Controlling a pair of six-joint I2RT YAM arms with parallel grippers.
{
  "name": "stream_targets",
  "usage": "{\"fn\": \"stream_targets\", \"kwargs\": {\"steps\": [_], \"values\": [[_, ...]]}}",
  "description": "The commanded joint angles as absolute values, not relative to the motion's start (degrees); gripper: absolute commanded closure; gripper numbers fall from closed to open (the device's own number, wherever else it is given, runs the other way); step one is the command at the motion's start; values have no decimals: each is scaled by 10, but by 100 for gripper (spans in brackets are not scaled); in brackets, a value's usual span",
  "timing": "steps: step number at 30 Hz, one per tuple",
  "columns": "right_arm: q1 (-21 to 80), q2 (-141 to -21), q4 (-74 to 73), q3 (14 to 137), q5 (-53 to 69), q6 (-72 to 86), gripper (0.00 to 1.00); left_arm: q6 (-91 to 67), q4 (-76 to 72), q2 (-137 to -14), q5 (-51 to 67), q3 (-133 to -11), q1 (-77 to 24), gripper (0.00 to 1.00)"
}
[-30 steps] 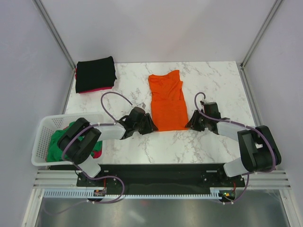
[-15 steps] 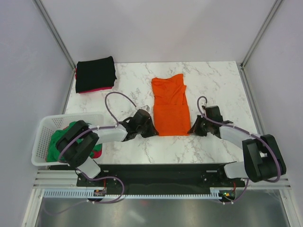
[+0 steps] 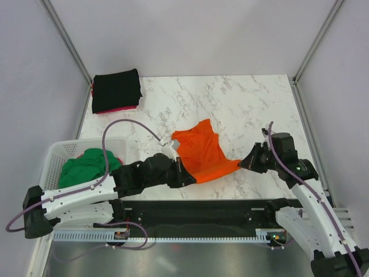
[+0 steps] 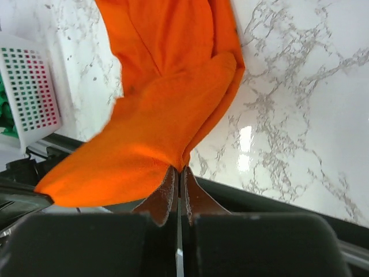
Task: Fold and stack the t-shirts
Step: Fold the tshirt
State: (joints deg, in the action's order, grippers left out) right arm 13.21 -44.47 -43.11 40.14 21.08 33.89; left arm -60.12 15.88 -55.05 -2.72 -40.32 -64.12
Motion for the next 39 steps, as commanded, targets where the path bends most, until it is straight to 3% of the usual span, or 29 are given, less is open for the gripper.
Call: {"fn": "stream_targets", "kwargs": {"steps": [1,18,39], "values": [[134,-415,-549,454,201,339,100,-651,243,-530,-69,-427,-675,98],[134,-641,-477,612,151,275,100,-603,312,-542,-165,-471,-622,98],[139,-997,-388,850,166,278,100,-444,243,-732,20,-534,-311,98]]}}
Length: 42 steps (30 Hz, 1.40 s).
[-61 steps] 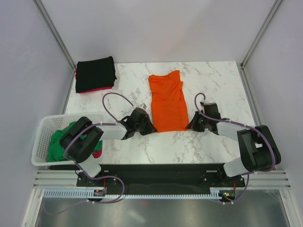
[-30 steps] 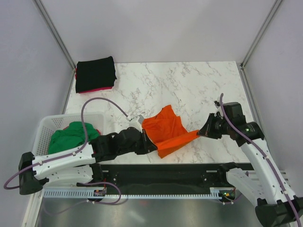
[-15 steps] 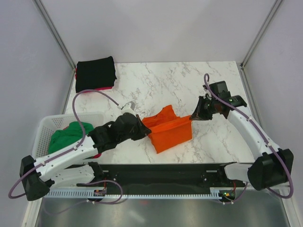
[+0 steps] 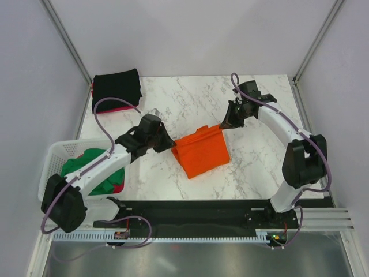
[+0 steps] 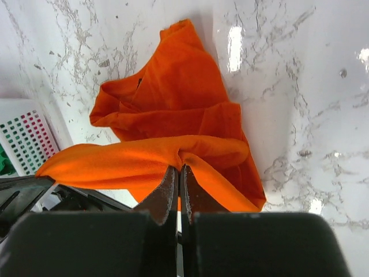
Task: Fold and stack the t-shirts
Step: Fold the tshirt
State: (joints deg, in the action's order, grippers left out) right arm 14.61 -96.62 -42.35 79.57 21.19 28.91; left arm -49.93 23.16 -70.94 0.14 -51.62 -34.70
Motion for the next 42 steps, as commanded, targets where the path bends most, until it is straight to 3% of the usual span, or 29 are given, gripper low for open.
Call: {"fn": "stream_targets", "kwargs": {"steps": [1,5,7,8,9,11,13,17,23,28,33,42], "values": [[139,-1009,-388,861,165,278,100,-440,237,-753,27,-534,-301,98],[150,-1095,-388,928,167,284,93,-420,222,-817,59,-559,-250,95],[156,-1126,-395,981,170,282,72,-415,208,-845,86,-571,-222,89],[160,-1157,-402,1025,170,276,47,-399,200,-872,117,-586,-214,72],[162,-1173,-430,1048,161,272,38,-389,197,-892,130,-601,-201,63],[166,-1194,-453,1096,150,265,29,-357,229,-941,139,-662,-194,51],[169,-1166,-462,1090,127,265,29,-338,263,-958,143,-725,-193,46],[182,-1072,-417,962,113,264,30,-351,283,-917,131,-721,-206,45],[206,-942,-258,718,237,294,36,-405,262,-831,99,-651,-308,47],[224,-934,-183,619,298,314,39,-453,190,-833,83,-597,-402,50],[223,-954,-145,563,279,296,43,-489,113,-888,103,-558,-458,51],[170,-956,-133,454,235,253,46,-498,54,-970,127,-478,-461,54]]}}
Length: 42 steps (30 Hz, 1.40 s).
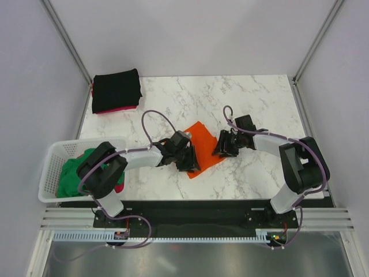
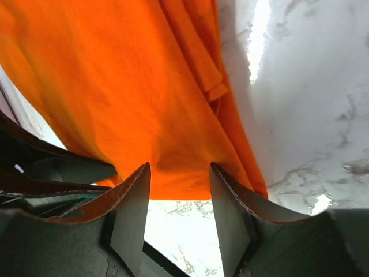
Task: Fold and stack the t-shirts
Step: Fold the tshirt
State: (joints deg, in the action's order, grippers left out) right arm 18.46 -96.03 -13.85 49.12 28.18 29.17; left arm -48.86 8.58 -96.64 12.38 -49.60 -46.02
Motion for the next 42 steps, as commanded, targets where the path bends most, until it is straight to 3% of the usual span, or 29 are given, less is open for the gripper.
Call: {"fn": "stream_targets", "kwargs": {"steps": [1,8,12,18,21,23,28,42], "values": [[166,-950,-134,447,223,250,46,-487,55,-965,124,-465,-461,55],[163,-869,-168,366,188,282,49,-396,167,-935,76,-489,-461,57],[163,-803,-234,391,142,265,45,-407,207,-865,83,-507,-461,57],[164,-748,-327,488,148,243,36,-423,251,-728,-13,-543,-458,46],[165,-711,-363,515,151,236,34,-425,248,-709,-60,-524,-433,27],[164,-691,-383,519,151,231,34,-451,231,-714,-47,-507,-383,20],[164,-638,-402,493,174,229,32,-474,38,-745,121,-406,-279,20],[164,-603,-406,454,202,220,34,-494,-98,-921,121,-433,-258,25]]}}
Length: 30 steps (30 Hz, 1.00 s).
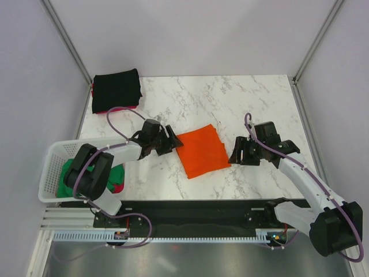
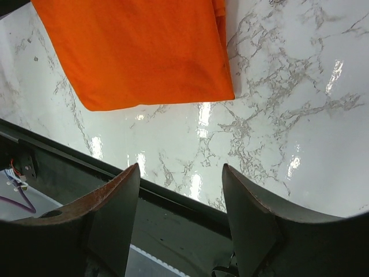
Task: Fold and stack the t-shirts
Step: Fold the tshirt, then neatly place the folded tshirt to the corner
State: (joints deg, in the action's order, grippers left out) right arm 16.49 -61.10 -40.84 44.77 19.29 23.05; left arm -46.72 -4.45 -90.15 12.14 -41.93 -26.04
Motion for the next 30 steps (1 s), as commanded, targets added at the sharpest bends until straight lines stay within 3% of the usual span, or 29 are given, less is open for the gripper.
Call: {"fn": "stream_targets", "kwargs": {"steps": [1,6,12,15,16,20,25,30], "values": [[164,-604,-407,456,202,218,34,-502,-103,-925,116,-431,-258,26],[165,-615,-409,457,210,213,34,-519,-149,-965,127,-430,-256,31],[165,-620,-405,454,217,208,34,-529,-192,-1017,145,-429,-257,45],[165,-628,-405,455,219,207,34,-539,-219,-1019,159,-410,-257,60],[165,-628,-404,455,219,207,34,-543,-239,-1015,162,-404,-256,76],[164,-627,-407,456,220,207,34,-520,-185,-974,156,-424,-255,98],[164,-613,-409,459,221,217,34,-399,-4,-933,134,-577,-239,98],[165,-578,-402,448,236,232,34,-315,157,-963,187,-724,-156,94]]}}
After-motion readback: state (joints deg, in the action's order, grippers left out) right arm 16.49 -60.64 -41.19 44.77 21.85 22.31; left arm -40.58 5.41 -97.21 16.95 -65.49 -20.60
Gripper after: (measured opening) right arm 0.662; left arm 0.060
